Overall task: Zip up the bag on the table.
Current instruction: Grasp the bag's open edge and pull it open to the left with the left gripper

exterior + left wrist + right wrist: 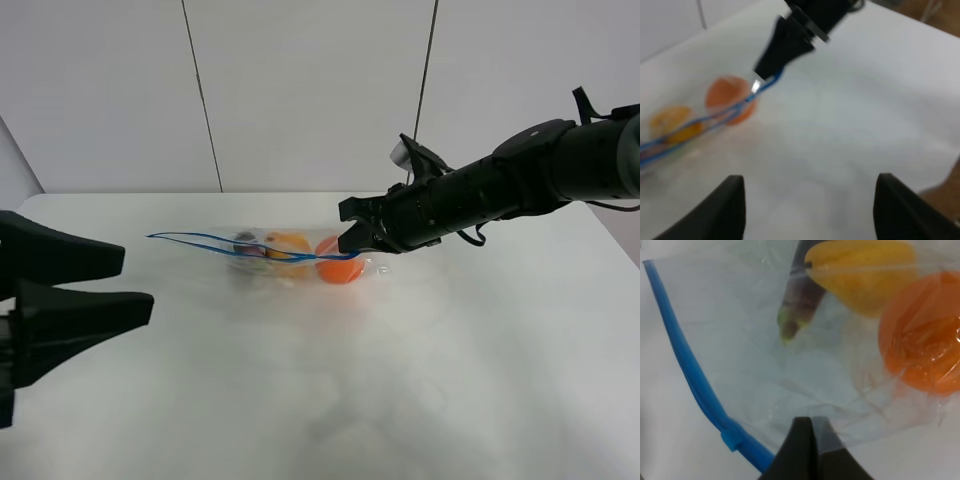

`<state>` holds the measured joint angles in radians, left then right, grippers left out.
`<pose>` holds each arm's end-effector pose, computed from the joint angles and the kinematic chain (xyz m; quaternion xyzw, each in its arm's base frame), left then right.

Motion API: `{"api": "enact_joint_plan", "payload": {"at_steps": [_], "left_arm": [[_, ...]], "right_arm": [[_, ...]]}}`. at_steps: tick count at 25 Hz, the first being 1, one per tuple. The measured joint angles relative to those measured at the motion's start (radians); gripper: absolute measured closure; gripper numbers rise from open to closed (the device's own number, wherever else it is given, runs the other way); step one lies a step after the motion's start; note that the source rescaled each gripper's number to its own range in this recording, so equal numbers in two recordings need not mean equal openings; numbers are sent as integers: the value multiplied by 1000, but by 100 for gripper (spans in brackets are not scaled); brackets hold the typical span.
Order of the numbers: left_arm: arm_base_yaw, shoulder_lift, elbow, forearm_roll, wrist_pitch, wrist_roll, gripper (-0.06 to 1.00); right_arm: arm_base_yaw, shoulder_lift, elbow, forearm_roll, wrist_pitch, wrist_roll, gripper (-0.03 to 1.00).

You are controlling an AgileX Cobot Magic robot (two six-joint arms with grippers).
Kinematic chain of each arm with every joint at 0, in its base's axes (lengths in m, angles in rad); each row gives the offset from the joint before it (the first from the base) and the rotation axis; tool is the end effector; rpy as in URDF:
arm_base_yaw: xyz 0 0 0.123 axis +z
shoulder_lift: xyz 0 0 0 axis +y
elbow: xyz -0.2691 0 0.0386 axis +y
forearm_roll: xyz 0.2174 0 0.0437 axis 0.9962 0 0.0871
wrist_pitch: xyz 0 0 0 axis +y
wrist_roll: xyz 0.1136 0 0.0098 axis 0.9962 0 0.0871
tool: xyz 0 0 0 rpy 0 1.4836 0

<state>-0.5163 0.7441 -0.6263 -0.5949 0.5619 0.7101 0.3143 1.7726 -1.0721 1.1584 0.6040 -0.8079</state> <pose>0.1084 -0.1008 0.2982 0.3667 0.7740 -0.2097 0.4717 0.3124 0.1641 0.1969 -0.1092 0.9044 0.3376 0.2368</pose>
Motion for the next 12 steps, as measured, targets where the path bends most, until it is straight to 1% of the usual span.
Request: {"api": "enact_joint_plan", "payload": {"at_steps": [5,7,12], "left_arm": [[-129,118,-12,30,-11,-24,11],[-152,151,-36,36,-11,-24,11],[-158,211,-72,38,-16,-4,11]], "right_arm": [[0,0,0,0,0,3,97],[0,0,0,0,1,6,97],[0,0,0,0,3,10,97]]}}
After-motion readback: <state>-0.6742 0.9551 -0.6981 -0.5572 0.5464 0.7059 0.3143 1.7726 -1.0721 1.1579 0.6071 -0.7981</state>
